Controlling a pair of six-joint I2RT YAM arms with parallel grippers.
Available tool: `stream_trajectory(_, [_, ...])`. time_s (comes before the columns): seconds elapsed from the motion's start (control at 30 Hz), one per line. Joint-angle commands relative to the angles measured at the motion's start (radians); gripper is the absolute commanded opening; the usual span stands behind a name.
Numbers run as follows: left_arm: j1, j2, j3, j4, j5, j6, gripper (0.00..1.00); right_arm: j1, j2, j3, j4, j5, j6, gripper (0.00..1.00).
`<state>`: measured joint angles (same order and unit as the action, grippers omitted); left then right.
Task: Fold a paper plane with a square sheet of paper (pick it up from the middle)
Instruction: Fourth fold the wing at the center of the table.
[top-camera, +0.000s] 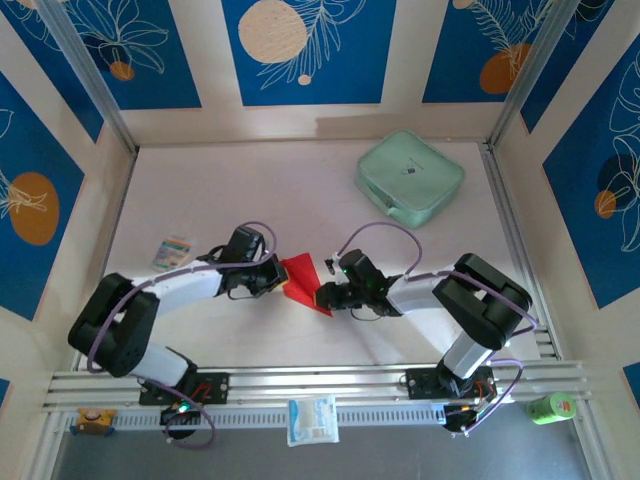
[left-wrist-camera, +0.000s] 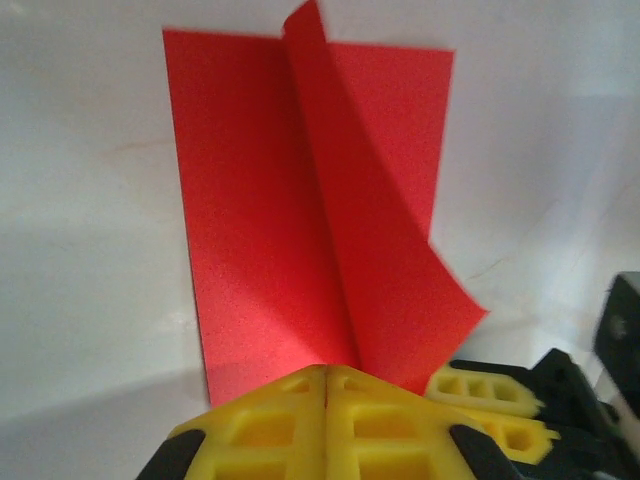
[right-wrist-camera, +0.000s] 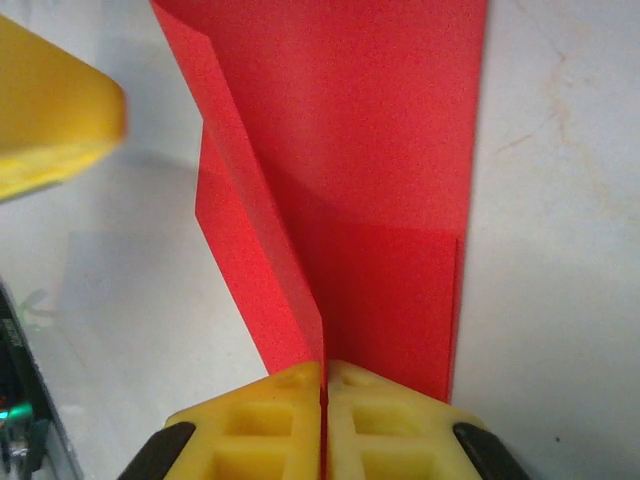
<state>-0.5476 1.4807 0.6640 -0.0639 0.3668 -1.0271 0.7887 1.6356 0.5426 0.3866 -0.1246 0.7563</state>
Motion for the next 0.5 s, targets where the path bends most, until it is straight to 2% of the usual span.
stream_trajectory(0.0, [-0.028,0.052,0.038,0.030,0.035,-0.004,0.01,-0.018,0.020,-0.009,0.013,-0.072,0.068,0.10])
stream_trajectory(0.47, [-0.048,0.148,0.030,-0.009,-0.006,0.057,0.00,-0.066,0.018,-0.056,0.128,-0.139,0.169,0.09])
